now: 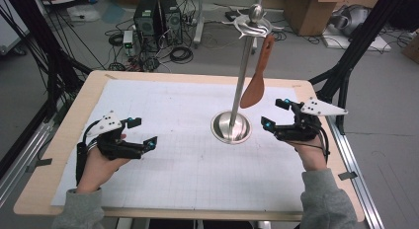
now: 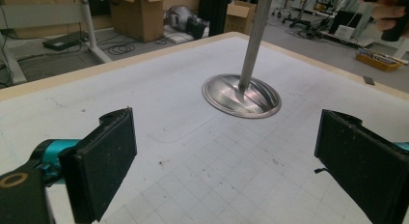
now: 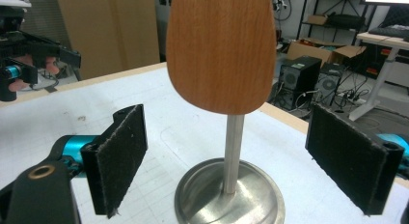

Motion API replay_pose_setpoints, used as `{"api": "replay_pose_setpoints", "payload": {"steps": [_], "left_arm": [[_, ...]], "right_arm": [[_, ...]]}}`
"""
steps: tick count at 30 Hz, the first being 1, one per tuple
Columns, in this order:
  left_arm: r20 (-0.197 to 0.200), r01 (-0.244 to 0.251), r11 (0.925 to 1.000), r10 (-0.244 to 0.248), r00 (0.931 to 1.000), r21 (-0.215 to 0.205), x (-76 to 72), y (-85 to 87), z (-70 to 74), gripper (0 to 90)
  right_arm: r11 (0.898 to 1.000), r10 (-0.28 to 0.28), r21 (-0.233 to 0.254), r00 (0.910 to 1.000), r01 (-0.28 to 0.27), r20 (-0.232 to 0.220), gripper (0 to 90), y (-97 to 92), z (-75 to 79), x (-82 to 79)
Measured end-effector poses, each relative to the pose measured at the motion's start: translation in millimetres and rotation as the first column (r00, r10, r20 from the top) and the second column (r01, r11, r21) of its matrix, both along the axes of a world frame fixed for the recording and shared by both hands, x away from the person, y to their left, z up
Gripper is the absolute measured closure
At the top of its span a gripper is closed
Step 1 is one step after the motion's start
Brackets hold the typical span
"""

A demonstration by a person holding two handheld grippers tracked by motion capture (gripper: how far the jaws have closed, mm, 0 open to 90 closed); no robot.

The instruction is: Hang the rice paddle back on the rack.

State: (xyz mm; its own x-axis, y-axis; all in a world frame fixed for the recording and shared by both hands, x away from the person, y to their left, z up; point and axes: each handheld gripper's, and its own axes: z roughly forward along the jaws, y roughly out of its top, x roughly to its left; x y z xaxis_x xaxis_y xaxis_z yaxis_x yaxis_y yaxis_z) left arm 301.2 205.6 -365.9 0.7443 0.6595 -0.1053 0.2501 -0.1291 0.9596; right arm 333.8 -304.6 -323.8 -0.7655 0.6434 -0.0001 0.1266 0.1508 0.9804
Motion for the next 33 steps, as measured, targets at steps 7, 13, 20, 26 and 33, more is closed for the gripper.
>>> {"api": "replay_pose_setpoints", "payload": {"steps": [7, 13, 20, 26, 33], "left_arm": [[0.002, -0.012, 0.9998, 0.012, 0.9999, -0.015, -1.1, 5.0, -2.9, 8.0], [0.014, -0.028, 0.9993, 0.029, 0.9995, -0.023, -1.6, 8.3, -2.5, 8.0], [0.038, -0.055, 0.9984, 0.056, 0.9977, -0.013, -1.9, 12.2, -4.6, 8.0], [0.05, -0.071, 0.9973, 0.072, 0.9961, -0.018, -2.9, 16.8, -3.9, 8.0], [0.047, -0.081, 0.9966, 0.082, 0.9955, -0.017, -2.5, 18.8, -5.2, 8.0]], "right_arm": [[0.998, -0.057, 0.001, 0.9981, 0.057, -0.023, 13.7, -19.9, -14.9, -6.0], [0.996, -0.092, -0.01, 0.9956, 0.091, -0.018, 13.7, -28.3, -22.3, -15.5], [0.996, -0.087, -0.028, 0.9957, 0.087, -0.032, 13.7, -26.3, -31.2, -20.7], [0.996, -0.093, -0.005, 0.9947, 0.093, -0.044, 13.7, -29.1, -38.2, -25.3], [0.992, -0.123, 0.011, 0.991, 0.124, -0.052, 13.7, -39.6, -45.1, -30.4]]}}
